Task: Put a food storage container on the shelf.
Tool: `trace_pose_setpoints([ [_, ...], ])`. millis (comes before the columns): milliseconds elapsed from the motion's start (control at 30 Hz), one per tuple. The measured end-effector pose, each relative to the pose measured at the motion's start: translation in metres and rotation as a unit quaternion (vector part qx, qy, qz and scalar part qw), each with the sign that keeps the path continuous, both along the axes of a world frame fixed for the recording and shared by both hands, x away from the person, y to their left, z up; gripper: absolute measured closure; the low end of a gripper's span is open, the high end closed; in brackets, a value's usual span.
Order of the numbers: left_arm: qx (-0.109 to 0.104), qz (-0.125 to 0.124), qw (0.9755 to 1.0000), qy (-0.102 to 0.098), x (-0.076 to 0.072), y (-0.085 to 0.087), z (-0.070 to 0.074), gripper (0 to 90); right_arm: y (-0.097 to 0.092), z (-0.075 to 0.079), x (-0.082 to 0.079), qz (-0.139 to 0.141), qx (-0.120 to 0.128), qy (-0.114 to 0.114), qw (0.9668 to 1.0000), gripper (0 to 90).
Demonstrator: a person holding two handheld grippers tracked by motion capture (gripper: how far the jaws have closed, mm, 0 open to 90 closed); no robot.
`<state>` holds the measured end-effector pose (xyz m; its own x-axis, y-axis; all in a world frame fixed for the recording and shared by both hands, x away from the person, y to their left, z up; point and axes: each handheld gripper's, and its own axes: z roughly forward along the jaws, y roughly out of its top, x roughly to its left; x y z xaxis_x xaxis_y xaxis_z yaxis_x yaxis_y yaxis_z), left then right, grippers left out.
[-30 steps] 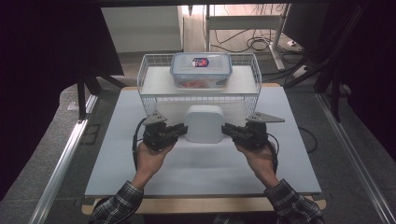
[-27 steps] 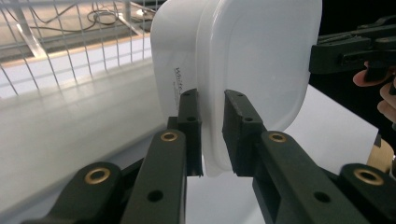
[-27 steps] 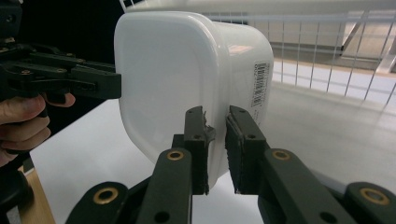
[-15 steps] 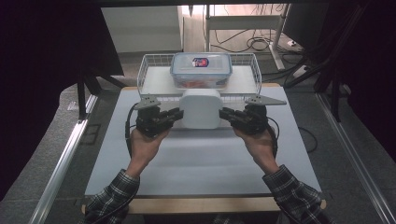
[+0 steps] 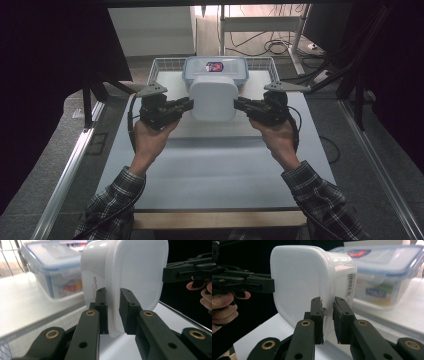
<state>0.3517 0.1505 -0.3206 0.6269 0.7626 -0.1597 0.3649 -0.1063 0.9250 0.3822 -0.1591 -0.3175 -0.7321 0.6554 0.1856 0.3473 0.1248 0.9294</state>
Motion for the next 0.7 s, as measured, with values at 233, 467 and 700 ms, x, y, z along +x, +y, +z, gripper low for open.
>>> trace_pose_setpoints([
  [233, -0.003, -0.001, 0.9999, -0.010, 0.008, 0.002, 0.026, 78.5, 0.002, 0.024, 0.009, -0.001, 0.003, -0.005, 1.0000, 78.2],
  [467, 0.002, 0.001, 0.9998, -0.017, 0.020, 0.001, 0.053, 78.7, 0.003, 0.046, 0.020, -0.008, 0.009, -0.012, 0.9999, 78.0],
  [700, -0.002, 0.002, 0.9999, -0.011, 0.041, 0.000, 0.069, 78.6, 0.004, 0.064, 0.037, -0.021, 0.009, -0.009, 0.9997, 77.7],
])
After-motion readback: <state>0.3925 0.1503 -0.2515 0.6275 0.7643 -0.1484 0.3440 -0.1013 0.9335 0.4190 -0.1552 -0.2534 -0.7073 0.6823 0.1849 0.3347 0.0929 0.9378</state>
